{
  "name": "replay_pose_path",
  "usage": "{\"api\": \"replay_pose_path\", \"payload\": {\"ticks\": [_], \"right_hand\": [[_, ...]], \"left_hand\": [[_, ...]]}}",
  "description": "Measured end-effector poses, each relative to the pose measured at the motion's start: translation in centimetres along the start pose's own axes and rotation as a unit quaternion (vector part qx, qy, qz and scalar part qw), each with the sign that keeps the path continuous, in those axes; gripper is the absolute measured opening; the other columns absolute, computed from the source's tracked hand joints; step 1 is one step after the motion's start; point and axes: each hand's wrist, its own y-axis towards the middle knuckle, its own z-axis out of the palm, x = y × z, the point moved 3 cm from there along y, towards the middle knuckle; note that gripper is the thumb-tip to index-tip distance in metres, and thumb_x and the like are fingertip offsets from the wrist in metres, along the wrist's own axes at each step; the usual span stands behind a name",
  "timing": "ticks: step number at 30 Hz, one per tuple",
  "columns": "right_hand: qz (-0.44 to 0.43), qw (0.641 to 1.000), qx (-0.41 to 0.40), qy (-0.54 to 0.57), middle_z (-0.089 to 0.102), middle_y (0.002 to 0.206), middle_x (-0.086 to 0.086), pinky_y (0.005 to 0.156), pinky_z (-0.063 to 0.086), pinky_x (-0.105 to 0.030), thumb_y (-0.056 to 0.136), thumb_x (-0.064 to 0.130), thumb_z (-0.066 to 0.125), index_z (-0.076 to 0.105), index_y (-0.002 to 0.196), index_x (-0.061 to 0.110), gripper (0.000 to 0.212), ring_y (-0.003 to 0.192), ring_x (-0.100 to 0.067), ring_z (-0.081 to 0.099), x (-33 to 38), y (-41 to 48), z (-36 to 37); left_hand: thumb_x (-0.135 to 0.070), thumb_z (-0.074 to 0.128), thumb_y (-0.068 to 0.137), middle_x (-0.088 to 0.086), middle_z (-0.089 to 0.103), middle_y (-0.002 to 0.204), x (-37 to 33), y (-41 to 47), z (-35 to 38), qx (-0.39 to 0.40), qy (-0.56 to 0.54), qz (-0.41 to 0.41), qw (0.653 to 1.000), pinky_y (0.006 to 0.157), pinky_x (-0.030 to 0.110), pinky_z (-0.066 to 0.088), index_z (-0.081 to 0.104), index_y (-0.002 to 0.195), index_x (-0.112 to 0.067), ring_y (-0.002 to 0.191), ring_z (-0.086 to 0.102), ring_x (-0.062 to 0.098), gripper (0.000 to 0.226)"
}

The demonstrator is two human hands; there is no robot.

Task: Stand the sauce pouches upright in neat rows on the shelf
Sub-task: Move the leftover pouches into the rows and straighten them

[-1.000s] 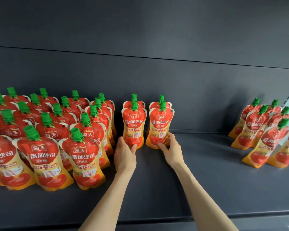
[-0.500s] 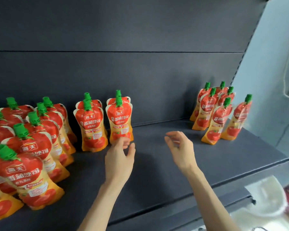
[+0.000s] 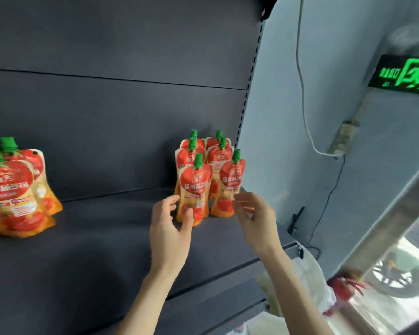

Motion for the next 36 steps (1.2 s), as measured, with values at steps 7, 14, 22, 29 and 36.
{"api": "replay_pose_path", "payload": {"ticks": [7, 14, 22, 29, 36], "right_hand": [[0.005, 0.998, 0.032, 0.055, 0.064, 0.102, 0.003, 0.067, 0.045, -0.006, 0.091, 0.018, 0.059, 0.059, 0.099, 0.026, 0.011, 0.089, -0.003, 0.061, -3.6, 5.5, -2.3], [0.000, 0.991, 0.057, 0.118, 0.055, 0.107, 0.021, 0.080, 0.046, -0.013, 0.084, 0.023, 0.068, 0.045, 0.117, 0.024, 0.041, 0.100, 0.003, 0.055, -5.5, 9.8, -0.2], [0.066, 0.973, 0.160, 0.151, 0.060, 0.104, -0.006, 0.076, 0.051, -0.018, 0.069, 0.043, 0.078, 0.060, 0.100, 0.018, 0.044, 0.096, -0.012, 0.062, -9.6, 12.2, 2.1], [0.062, 0.929, 0.196, 0.308, 0.068, 0.108, -0.007, 0.084, 0.055, -0.036, 0.085, 0.017, 0.066, 0.055, 0.112, 0.012, 0.030, 0.100, -0.021, 0.067, -9.0, 8.7, 1.8], [0.063, 0.893, 0.260, 0.363, 0.071, 0.095, -0.002, 0.078, 0.056, -0.033, 0.087, 0.017, 0.063, 0.058, 0.098, 0.012, 0.014, 0.091, -0.020, 0.068, -3.9, 2.6, 2.0]], "left_hand": [[-0.034, 0.072, 0.077, -0.008, 0.037, 0.128, -0.8, 2.8, 4.0, -0.064, -0.007, -0.055, 0.996, 0.087, 0.023, 0.035, 0.036, 0.134, -0.014, 0.116, 0.040, 0.006, 0.070], [-0.039, 0.074, 0.070, -0.012, 0.062, 0.107, 1.1, 5.6, 6.2, -0.014, -0.079, -0.107, 0.991, 0.078, 0.020, 0.050, 0.047, 0.118, -0.024, 0.097, 0.062, 0.004, 0.057], [-0.033, 0.070, 0.075, -0.018, 0.070, 0.096, 2.6, 4.9, 8.3, 0.006, -0.120, -0.138, 0.983, 0.072, 0.015, 0.051, 0.059, 0.108, -0.031, 0.093, 0.065, -0.001, 0.035], [-0.025, 0.068, 0.079, -0.011, 0.069, 0.087, -0.1, 0.3, 7.0, -0.072, -0.080, -0.147, 0.983, 0.061, 0.010, 0.049, 0.059, 0.095, -0.024, 0.081, 0.065, -0.004, 0.018], [-0.041, 0.064, 0.071, -0.018, 0.070, 0.089, -3.5, -6.0, 2.1, -0.130, -0.051, -0.158, 0.977, 0.063, 0.012, 0.051, 0.060, 0.096, -0.028, 0.084, 0.066, 0.000, 0.028]]}}
